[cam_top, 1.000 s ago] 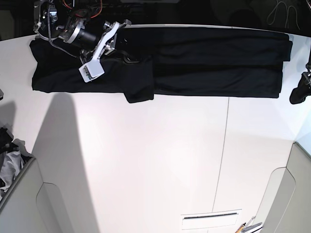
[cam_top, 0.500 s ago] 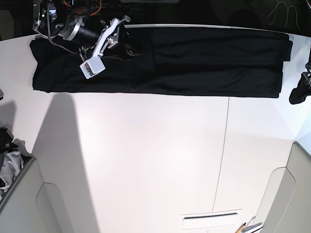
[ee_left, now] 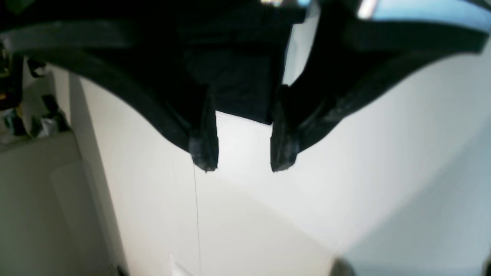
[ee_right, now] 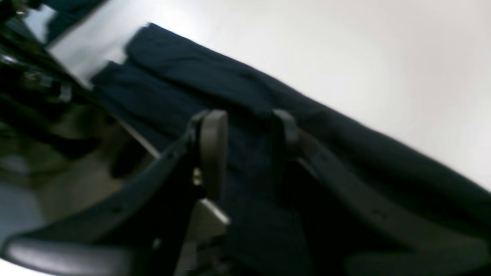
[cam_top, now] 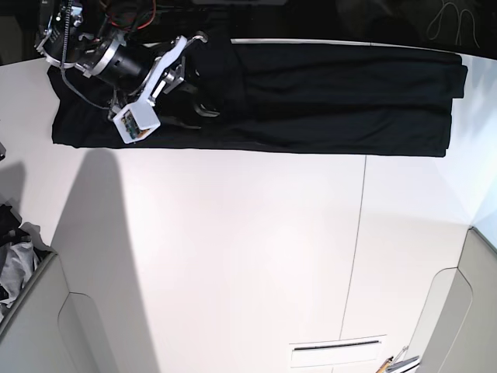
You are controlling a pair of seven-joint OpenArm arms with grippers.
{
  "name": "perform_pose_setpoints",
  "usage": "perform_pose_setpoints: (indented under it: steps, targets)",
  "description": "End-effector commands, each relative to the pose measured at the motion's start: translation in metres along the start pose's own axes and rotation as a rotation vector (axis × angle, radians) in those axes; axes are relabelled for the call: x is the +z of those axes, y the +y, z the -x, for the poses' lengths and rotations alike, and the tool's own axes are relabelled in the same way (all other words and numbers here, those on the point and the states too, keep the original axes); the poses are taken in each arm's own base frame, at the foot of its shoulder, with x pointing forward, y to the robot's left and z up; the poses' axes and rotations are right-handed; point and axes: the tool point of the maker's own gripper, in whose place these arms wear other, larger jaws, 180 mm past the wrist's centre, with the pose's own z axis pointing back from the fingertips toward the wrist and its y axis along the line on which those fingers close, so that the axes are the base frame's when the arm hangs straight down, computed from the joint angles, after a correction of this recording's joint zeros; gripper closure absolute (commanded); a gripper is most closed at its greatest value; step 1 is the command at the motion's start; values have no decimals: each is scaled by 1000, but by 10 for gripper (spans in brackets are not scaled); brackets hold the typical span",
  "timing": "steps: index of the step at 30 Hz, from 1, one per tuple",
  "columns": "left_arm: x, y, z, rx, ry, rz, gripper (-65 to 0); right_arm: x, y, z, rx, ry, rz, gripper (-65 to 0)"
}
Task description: Fold the T-shirt properly
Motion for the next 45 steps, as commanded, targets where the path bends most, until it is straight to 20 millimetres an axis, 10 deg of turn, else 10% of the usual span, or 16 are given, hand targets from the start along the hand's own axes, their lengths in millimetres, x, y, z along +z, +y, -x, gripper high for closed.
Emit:
perform_pose_setpoints:
  steps: [1, 22, 45]
  targets:
    - [3, -4, -6, -19, -19, 10, -258, 2, -1, -12, 20, -44, 9, -198]
    - [13, 75, 110, 312, 56, -201, -258, 2, -15, -9, 65, -11, 83, -198]
    - [-19, 39, 166, 318, 285, -90, -258, 2, -15, -10, 65, -19, 83, -197]
